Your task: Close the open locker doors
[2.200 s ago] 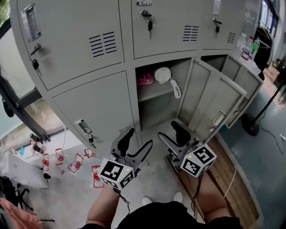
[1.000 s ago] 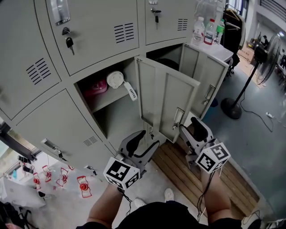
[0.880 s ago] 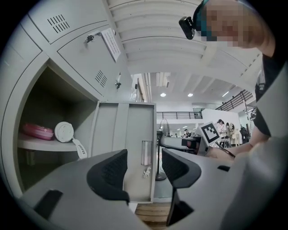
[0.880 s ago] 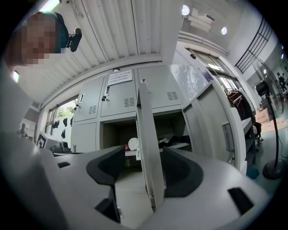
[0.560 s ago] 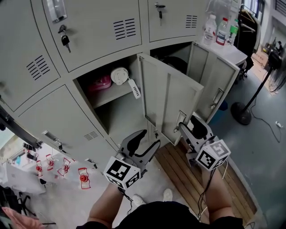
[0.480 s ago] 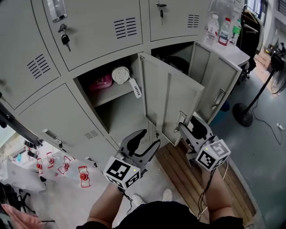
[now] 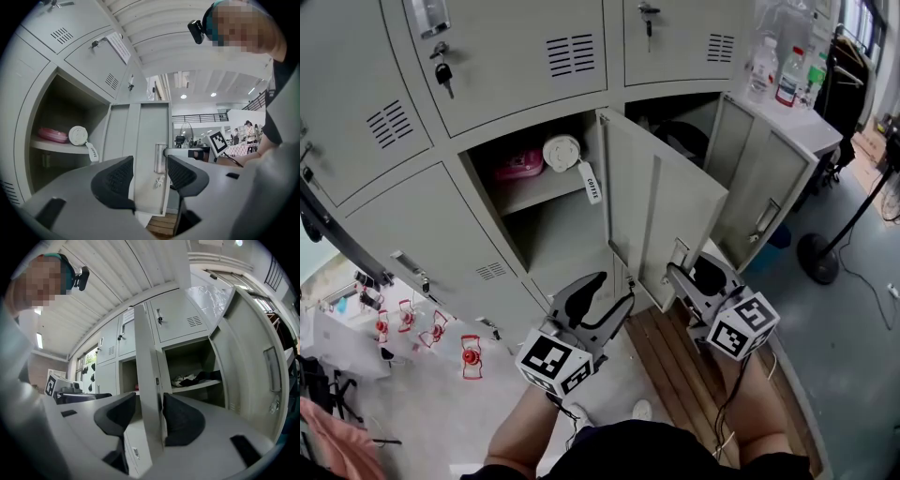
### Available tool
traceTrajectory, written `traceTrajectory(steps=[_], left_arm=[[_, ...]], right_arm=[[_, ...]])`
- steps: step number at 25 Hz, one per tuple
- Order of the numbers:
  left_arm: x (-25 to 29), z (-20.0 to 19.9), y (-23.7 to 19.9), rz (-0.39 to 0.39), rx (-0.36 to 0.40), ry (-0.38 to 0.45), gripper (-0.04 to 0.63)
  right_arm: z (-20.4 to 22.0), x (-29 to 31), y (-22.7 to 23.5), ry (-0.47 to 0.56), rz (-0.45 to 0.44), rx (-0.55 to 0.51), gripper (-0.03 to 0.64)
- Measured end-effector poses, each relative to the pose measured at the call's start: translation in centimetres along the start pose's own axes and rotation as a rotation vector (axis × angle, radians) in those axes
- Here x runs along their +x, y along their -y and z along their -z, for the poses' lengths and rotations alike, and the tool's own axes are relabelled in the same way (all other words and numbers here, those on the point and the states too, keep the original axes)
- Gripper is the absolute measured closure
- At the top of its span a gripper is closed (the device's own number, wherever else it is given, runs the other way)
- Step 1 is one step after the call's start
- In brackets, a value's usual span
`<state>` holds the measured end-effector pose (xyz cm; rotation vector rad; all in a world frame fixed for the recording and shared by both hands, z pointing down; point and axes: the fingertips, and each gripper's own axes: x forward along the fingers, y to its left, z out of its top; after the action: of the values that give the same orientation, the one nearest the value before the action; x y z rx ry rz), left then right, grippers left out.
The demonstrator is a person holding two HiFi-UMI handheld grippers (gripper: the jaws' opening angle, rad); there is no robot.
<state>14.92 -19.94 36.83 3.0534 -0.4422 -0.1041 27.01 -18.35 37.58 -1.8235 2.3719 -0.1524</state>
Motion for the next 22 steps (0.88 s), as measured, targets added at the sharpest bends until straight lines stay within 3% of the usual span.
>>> traceTrajectory(steps=[6,22], left_arm=[[-0.4,0.0,-0.2,-0.041,-0.020,0.007,0.351],[-5.4,-1.0,-2.7,-0.094,-0.019,0.018,0.357]], right_arm=[[0.3,0.2,-0.5,-0.008,-0.046,0.000,0.468],[1.4,3.0,-6.9,-0.036,-0.146,-0.061,0.442]])
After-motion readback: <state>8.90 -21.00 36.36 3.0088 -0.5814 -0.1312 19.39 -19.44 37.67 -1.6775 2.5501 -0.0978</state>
